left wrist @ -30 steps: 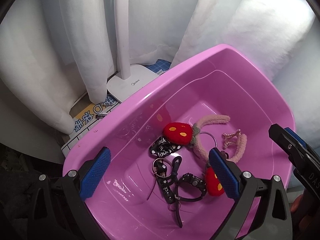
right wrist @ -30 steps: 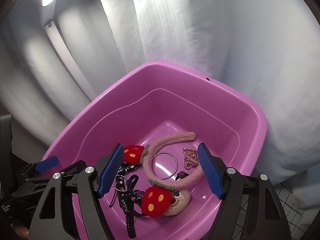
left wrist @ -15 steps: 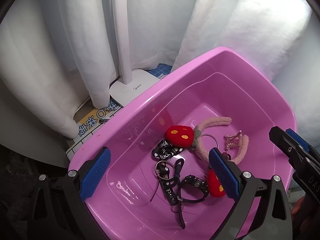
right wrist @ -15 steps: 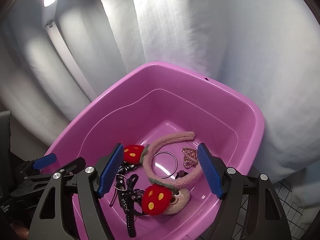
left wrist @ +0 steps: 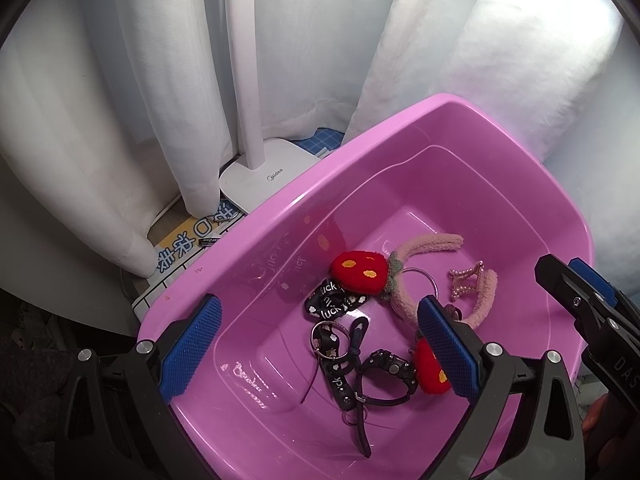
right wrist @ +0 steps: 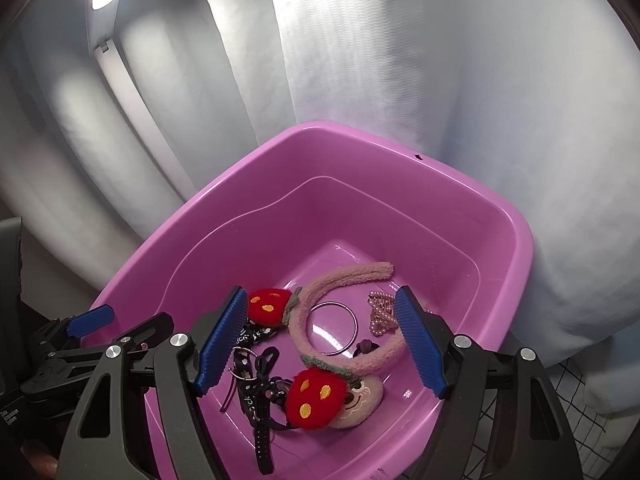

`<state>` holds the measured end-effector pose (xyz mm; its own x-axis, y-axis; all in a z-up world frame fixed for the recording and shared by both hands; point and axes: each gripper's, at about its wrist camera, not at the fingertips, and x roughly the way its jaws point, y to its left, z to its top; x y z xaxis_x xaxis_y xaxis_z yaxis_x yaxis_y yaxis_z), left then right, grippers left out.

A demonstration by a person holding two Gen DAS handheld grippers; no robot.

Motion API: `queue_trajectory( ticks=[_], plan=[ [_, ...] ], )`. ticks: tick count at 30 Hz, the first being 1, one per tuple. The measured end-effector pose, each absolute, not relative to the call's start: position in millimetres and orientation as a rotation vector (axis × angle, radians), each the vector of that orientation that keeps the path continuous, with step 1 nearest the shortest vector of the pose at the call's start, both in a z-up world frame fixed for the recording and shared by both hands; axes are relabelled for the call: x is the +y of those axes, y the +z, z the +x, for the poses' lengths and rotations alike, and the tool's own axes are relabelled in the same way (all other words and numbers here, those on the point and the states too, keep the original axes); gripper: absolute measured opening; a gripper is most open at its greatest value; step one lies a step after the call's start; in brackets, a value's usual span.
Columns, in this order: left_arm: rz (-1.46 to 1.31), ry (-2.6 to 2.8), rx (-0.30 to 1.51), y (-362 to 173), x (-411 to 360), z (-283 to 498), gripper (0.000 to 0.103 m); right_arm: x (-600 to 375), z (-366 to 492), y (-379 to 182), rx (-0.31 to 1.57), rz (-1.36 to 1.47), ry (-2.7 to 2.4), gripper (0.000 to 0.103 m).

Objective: Organize jewelry

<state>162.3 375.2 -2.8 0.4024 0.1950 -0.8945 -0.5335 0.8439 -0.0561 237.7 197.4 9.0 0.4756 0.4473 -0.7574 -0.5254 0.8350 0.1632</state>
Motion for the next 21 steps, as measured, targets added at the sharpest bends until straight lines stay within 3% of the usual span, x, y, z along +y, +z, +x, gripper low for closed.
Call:
queue_trajectory(
  ticks=[21],
  plan=[
    [-0.379, 0.468, 1.059, -2.4, 378.3, 159.8, 0.097, 199.7, 236.9, 6.0, 0.9, -0.099, 0.6, 0.072]
  ],
)
